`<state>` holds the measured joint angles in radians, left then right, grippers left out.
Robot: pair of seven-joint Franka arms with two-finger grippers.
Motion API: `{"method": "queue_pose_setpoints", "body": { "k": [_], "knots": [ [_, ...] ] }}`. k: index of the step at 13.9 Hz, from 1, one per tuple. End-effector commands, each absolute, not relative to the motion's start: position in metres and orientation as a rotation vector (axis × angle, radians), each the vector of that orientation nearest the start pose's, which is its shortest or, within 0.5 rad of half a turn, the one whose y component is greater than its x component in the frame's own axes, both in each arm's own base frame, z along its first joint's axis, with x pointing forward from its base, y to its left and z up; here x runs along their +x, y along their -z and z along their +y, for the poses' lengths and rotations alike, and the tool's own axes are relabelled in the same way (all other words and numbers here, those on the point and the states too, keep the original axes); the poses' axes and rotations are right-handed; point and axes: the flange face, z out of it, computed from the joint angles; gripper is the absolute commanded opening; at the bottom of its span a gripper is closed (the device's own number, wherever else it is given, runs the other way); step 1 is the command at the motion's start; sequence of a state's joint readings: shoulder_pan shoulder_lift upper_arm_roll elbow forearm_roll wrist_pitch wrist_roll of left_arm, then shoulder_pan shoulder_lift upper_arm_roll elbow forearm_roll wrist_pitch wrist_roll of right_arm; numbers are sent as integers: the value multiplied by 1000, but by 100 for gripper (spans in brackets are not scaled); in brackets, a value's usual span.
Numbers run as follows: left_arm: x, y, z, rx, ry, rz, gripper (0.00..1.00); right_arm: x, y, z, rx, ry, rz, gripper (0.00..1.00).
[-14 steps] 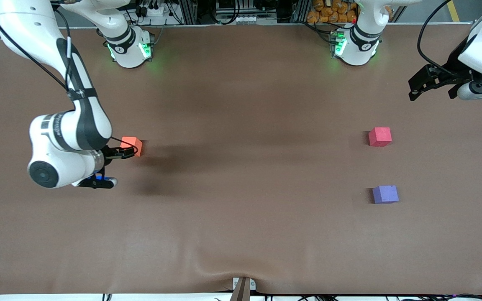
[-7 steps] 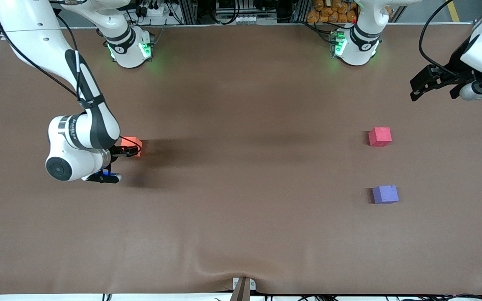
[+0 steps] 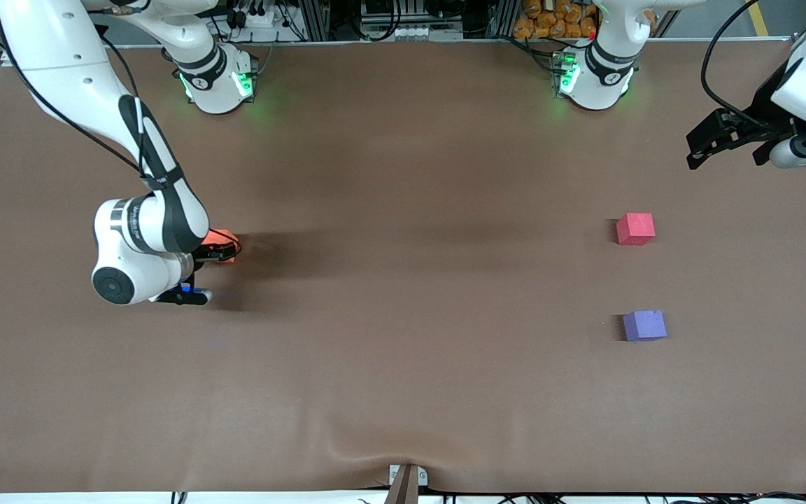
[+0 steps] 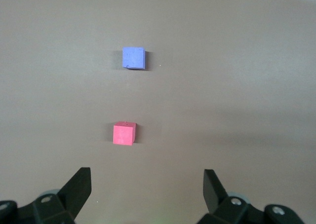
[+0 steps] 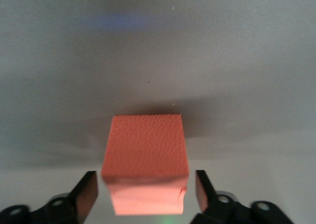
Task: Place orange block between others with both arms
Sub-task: 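Carry the orange cube with the right gripper toward the table middle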
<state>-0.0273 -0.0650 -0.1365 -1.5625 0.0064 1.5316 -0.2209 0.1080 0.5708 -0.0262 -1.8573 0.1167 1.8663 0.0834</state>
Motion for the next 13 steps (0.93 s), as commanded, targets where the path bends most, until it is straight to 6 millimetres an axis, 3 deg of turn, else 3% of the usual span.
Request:
{"method": "queue_pose_setpoints", "body": {
  "k": [1, 2, 3, 5, 8, 9, 11, 13],
  "knots": [
    [518, -667, -88, -3129, 73, -78, 100, 570, -172, 46, -2941, -866, 90, 33],
    [517, -668, -88, -3129, 75, -78, 100, 569, -171, 51, -2944, -870, 77, 17],
    [517, -667, -88, -3129, 70, -80, 100, 568, -170, 57, -2947, -871, 61, 15],
    [512, -674, -87, -3129, 87, -81, 100, 569, -173, 70, -2963, -871, 71, 0],
    [507, -682, -78, -3129, 101, -97, 100, 588, -193, 80, -2984, -803, 113, 0],
    [508, -680, -75, -3126, 92, -107, 100, 596, -201, 92, -2994, -768, 89, 0],
    [507, -680, -74, -3125, 80, -110, 100, 615, -225, 147, -3040, -662, 70, 0],
    [506, -680, -74, -3126, 68, -110, 100, 626, -246, 223, -3079, -554, 86, 0]
  ]
}}
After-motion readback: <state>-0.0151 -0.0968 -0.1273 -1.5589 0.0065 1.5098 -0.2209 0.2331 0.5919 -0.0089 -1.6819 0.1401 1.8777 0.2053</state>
